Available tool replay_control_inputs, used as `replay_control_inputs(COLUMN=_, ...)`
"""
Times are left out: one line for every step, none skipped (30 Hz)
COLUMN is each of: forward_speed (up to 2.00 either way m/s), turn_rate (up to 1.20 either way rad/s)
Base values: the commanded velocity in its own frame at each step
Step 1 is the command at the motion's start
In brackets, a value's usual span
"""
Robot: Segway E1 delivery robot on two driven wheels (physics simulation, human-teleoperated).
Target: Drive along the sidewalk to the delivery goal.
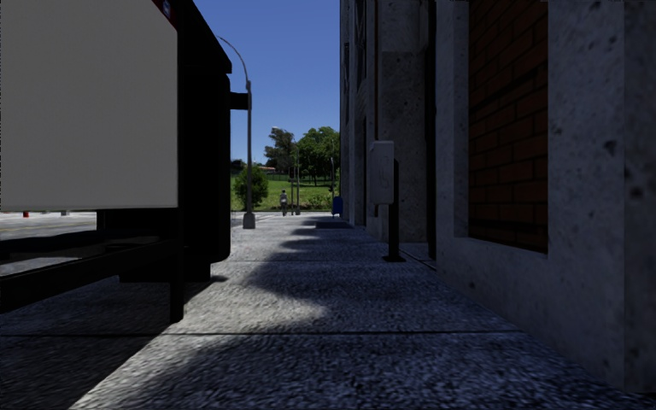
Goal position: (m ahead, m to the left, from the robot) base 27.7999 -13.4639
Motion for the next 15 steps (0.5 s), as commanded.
replay_control_inputs(forward_speed=2.00, turn_rate=0.06)
replay_control_inputs(forward_speed=2.00, turn_rate=0.07)
replay_control_inputs(forward_speed=2.00, turn_rate=0.07)
replay_control_inputs(forward_speed=2.00, turn_rate=0.08)
replay_control_inputs(forward_speed=2.00, turn_rate=0.09)
replay_control_inputs(forward_speed=2.00, turn_rate=0.12)
replay_control_inputs(forward_speed=2.00, turn_rate=0.12)
replay_control_inputs(forward_speed=2.00, turn_rate=0.16)
replay_control_inputs(forward_speed=2.00, turn_rate=0.20)
replay_control_inputs(forward_speed=2.00, turn_rate=0.20)
replay_control_inputs(forward_speed=2.00, turn_rate=0.21)
replay_control_inputs(forward_speed=2.00, turn_rate=0.21)
replay_control_inputs(forward_speed=2.00, turn_rate=0.12)
replay_control_inputs(forward_speed=2.00, turn_rate=0.12)
replay_control_inputs(forward_speed=2.00, turn_rate=0.00)
